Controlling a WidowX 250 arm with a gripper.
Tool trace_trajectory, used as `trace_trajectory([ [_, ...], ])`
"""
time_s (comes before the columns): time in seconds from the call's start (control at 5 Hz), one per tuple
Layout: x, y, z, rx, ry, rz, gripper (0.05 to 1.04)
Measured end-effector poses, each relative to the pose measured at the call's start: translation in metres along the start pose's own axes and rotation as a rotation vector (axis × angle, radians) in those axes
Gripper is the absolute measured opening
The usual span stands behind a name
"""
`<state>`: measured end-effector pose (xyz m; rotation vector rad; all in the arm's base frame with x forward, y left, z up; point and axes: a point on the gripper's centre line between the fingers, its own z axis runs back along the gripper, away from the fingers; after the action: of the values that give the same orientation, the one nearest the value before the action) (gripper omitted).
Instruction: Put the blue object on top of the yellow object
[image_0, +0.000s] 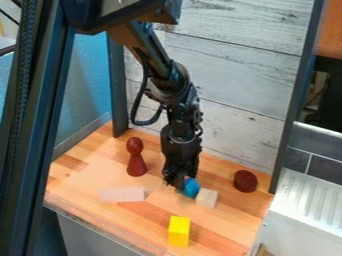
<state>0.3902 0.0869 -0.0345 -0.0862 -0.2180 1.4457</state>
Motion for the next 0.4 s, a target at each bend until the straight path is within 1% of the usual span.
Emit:
trace_trajectory([
  [0.2,-0.007,0.002,0.006,-0.012,0.029,0.000,0.503],
  [0.4,-0.016,-0.006,0.026,-0.063,0.047,-0.003,0.503],
])
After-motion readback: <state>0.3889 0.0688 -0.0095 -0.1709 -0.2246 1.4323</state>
